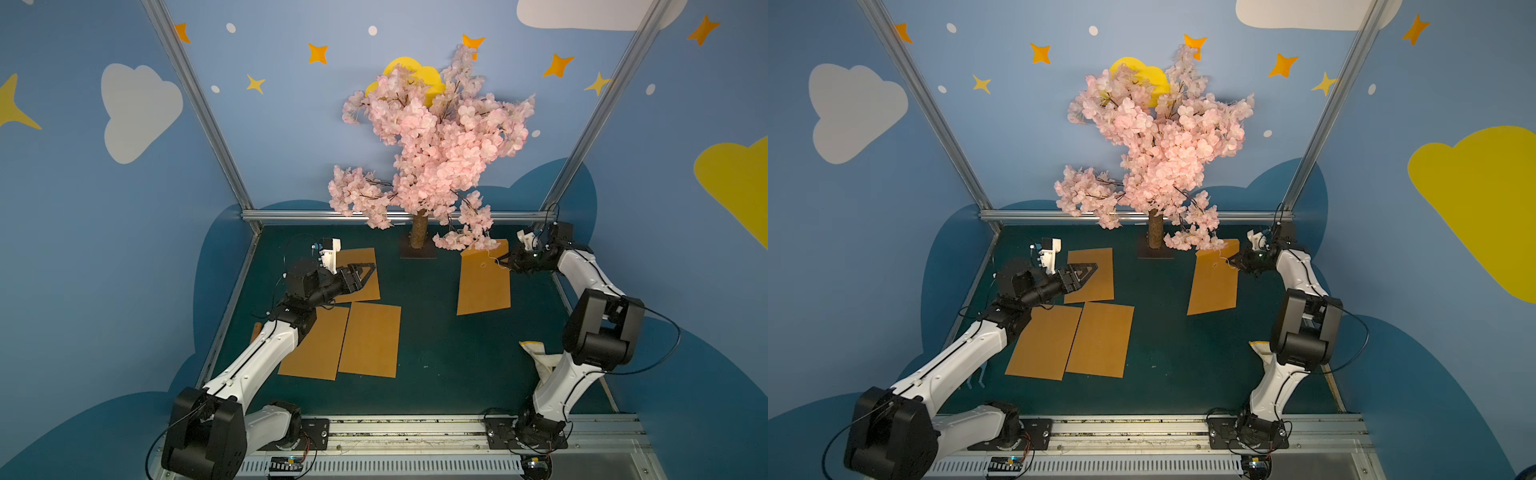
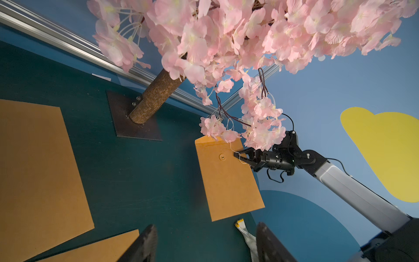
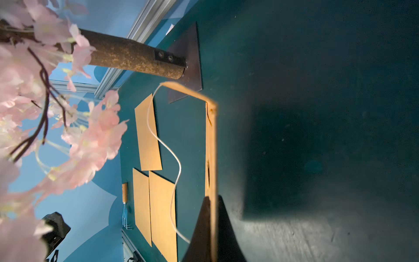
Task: Open the file bag
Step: Place the file bag at the center of the board.
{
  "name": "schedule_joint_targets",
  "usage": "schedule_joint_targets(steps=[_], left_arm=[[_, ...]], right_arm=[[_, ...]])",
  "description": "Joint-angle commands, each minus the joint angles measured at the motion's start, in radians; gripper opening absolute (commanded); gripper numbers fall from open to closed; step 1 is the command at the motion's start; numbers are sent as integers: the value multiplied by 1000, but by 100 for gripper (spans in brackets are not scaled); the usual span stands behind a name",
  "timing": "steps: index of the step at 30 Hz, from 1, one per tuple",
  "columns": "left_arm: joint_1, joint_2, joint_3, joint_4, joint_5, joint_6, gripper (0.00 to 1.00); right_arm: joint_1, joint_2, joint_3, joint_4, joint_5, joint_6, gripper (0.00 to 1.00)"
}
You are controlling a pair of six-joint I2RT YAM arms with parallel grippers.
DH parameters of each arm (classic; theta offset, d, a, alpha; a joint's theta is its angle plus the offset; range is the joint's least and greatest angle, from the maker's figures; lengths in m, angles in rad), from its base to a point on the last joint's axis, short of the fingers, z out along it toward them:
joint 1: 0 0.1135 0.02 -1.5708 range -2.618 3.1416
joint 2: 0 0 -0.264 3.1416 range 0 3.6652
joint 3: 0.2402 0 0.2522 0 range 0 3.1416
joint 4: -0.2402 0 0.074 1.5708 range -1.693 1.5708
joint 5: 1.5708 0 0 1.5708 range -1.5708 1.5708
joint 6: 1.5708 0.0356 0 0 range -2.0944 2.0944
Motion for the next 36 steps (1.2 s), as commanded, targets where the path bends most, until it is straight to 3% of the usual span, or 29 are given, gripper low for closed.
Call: schedule_joint_targets(steps=[1, 11, 21, 26, 29, 36], left_arm=[[9, 14, 48, 4, 33, 12, 69], [34, 69, 93, -2, 55, 7, 69], [34, 82, 73, 29, 50, -21, 69], [34, 75, 70, 14, 43, -14, 69], [34, 77, 72, 12, 41, -15, 69], [34, 87, 76, 10, 44, -14, 69]], right_arm=[[-6, 120, 153, -52, -30, -56, 0], [9, 486, 646, -286, -57, -88, 1], [54, 583, 660, -270, -41, -42, 10], [67, 603, 659, -204, -37, 9, 18], [75, 627, 689, -201, -35, 27, 28], [73, 599, 687, -208, 20, 31, 36]])
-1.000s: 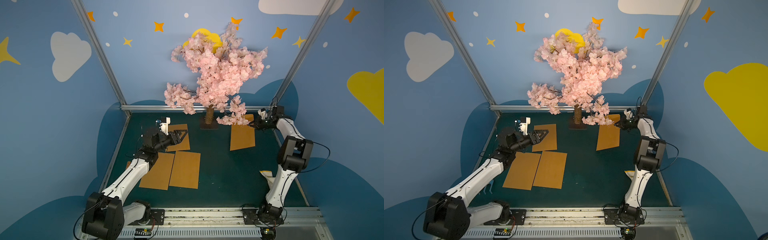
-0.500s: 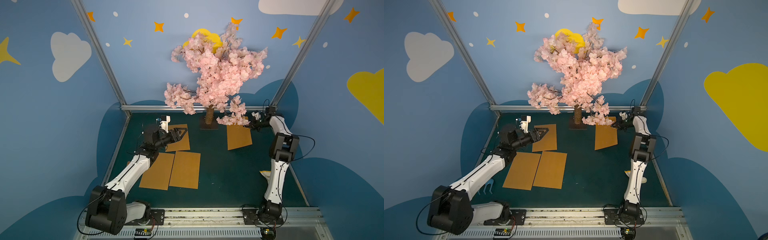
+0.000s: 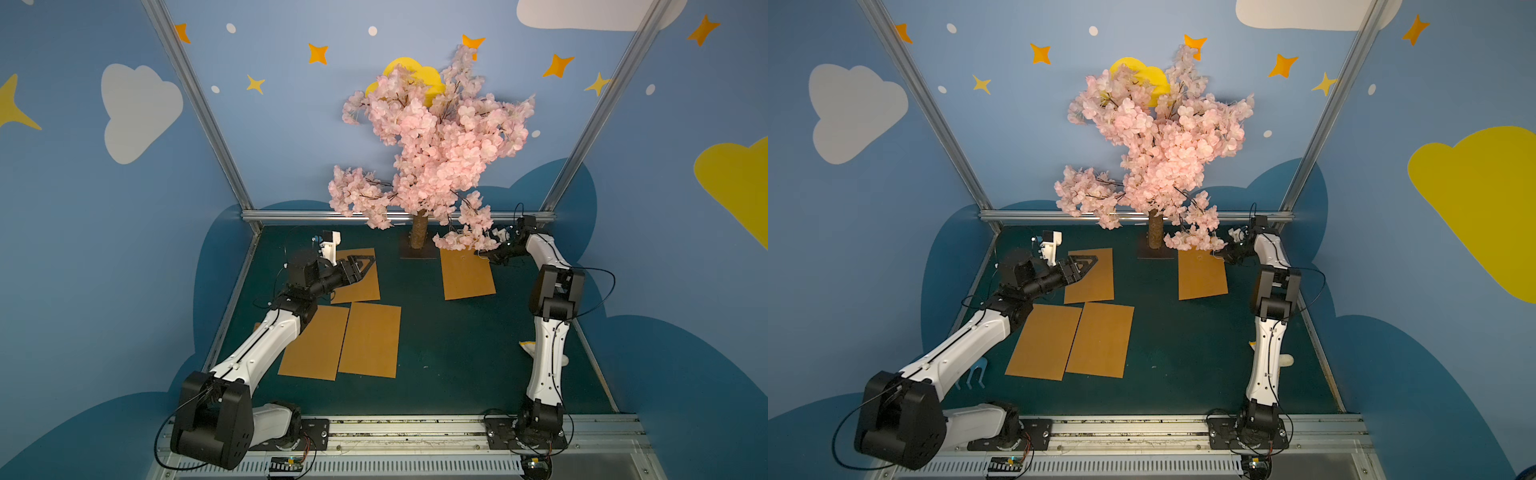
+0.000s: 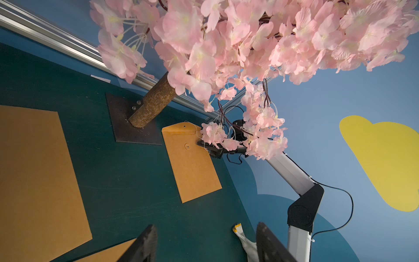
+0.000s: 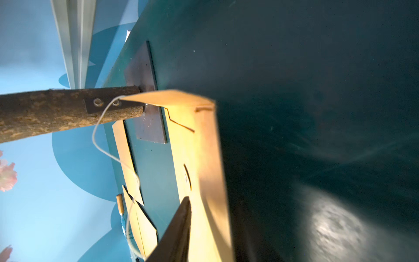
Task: Open the file bag
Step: Place the file bag at the center of the board, then pick up the file bag from the center of the board.
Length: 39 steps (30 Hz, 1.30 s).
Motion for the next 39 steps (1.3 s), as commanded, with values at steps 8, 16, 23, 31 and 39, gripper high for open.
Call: schedule_joint_targets(steps=[8, 16, 23, 31, 39], left_arm=[[4, 4, 8, 1, 9, 13, 69], [4, -13, 4, -50, -3, 37, 69], [3, -69, -9, -223, -30, 103, 69], [-31, -244, -99, -570, -266, 153, 67], [-126, -264, -166, -752, -469, 136, 59]], right_arm=[[-7, -127, -26, -45, 170, -34, 45], [12, -251, -122, -42, 333, -62, 46], [59, -451, -325, -31, 434, -85, 45], [117, -864, -836, 47, 469, -27, 46], [338, -1199, -1187, 101, 502, 126, 48]])
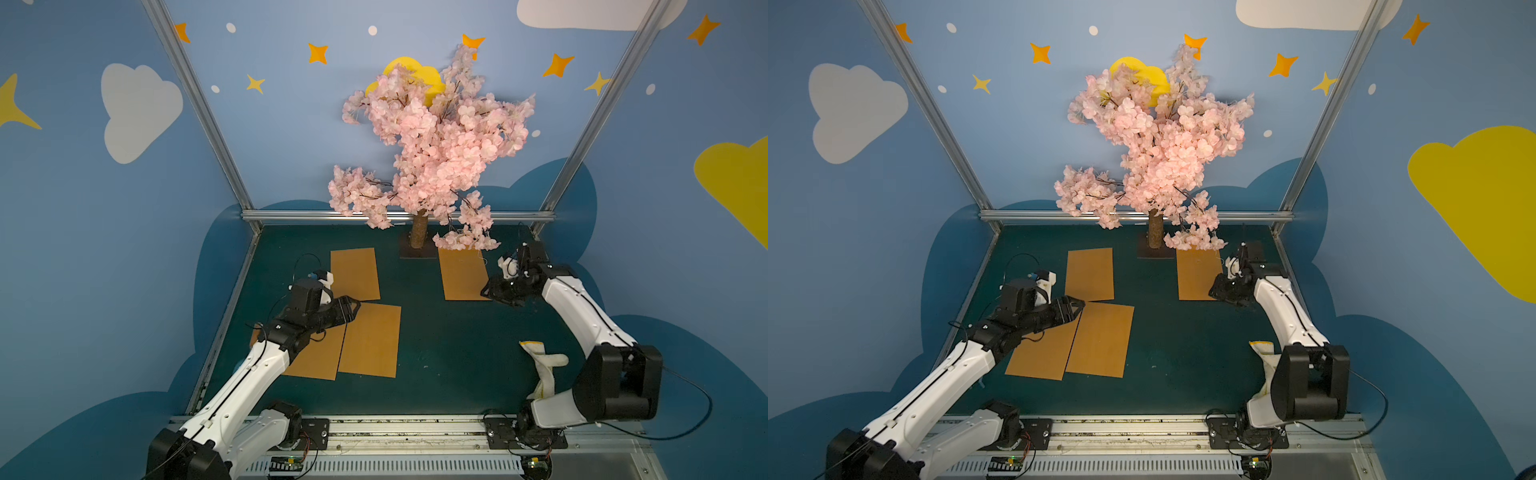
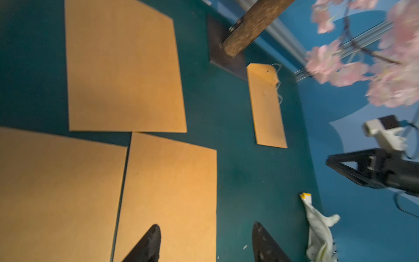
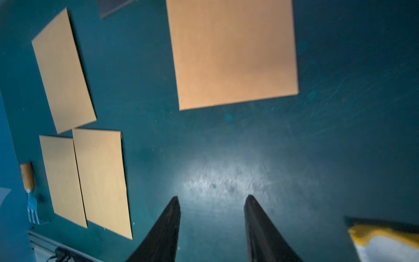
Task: Open the file bag
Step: Pick up the file bag from the center of the board.
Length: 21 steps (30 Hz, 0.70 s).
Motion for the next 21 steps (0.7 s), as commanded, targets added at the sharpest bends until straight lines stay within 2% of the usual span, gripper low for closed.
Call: schedule_joint_targets(steps=[1, 6, 9, 14, 21], left_arm=[[-18, 24, -31, -99, -110, -7, 57], [-17, 120, -47, -82, -119, -27, 40], [-18, 176, -46, -70, -134, -32, 35], [-19, 277, -33, -46, -126, -35, 35], [-19, 364, -43, 12, -121, -41, 34]], right_arm=[[109, -73, -77, 56, 20, 110, 48], [297, -92, -142, 127, -5, 212, 50], [390, -54, -137, 154, -1, 249, 51], [498, 73, -125, 256, -22, 307, 52], [575, 256, -92, 438, -108, 368, 53]])
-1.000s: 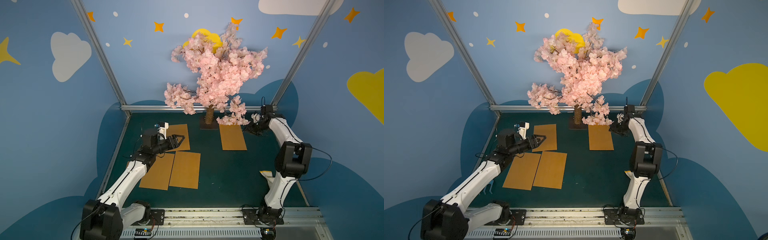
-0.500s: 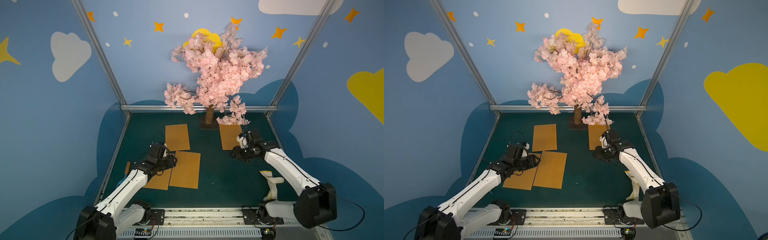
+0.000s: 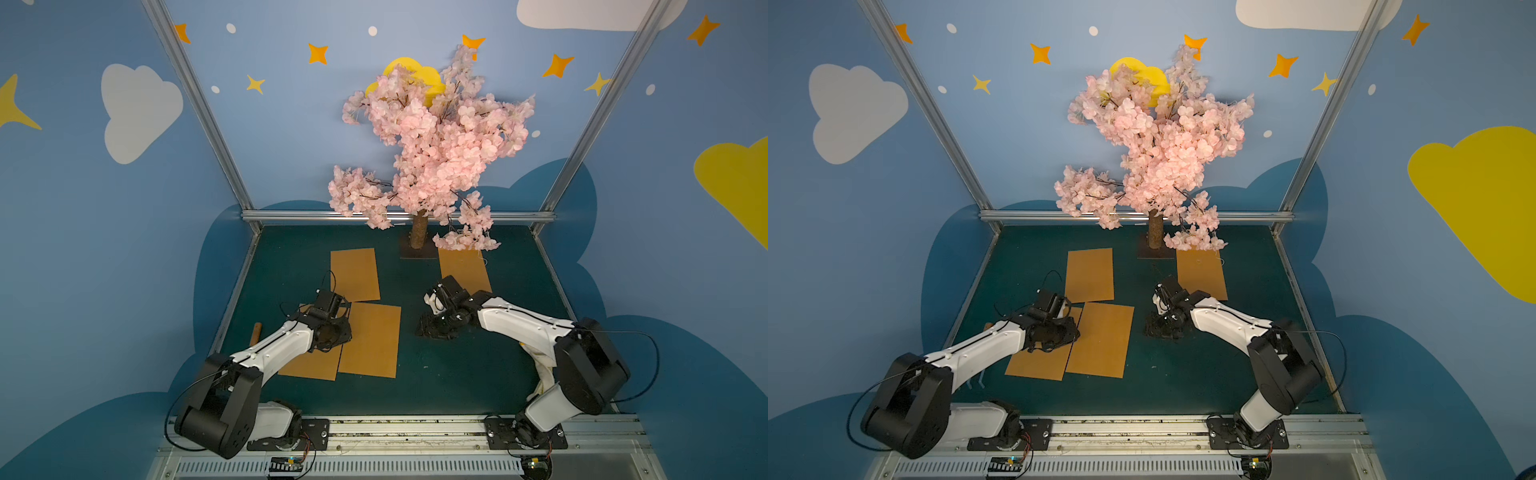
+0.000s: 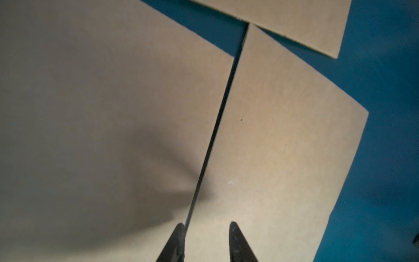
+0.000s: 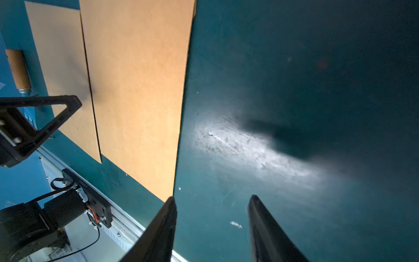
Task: Open the file bag
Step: Pick up the file bag from the center of the board.
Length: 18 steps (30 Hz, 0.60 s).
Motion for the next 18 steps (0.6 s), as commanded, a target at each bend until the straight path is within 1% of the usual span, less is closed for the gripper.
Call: schedule_joint_targets(steps=[1, 9, 18], left_arm=[[-2, 13, 2, 31, -7, -5, 34], [-2, 39, -14, 42, -25, -8, 34], [-1, 81, -34, 81, -7, -11, 35]], right_arm=[[25, 50, 37, 129, -58, 52, 53], [66, 185, 111, 174, -87, 74, 52], [75, 207, 135, 155, -75, 79, 52]])
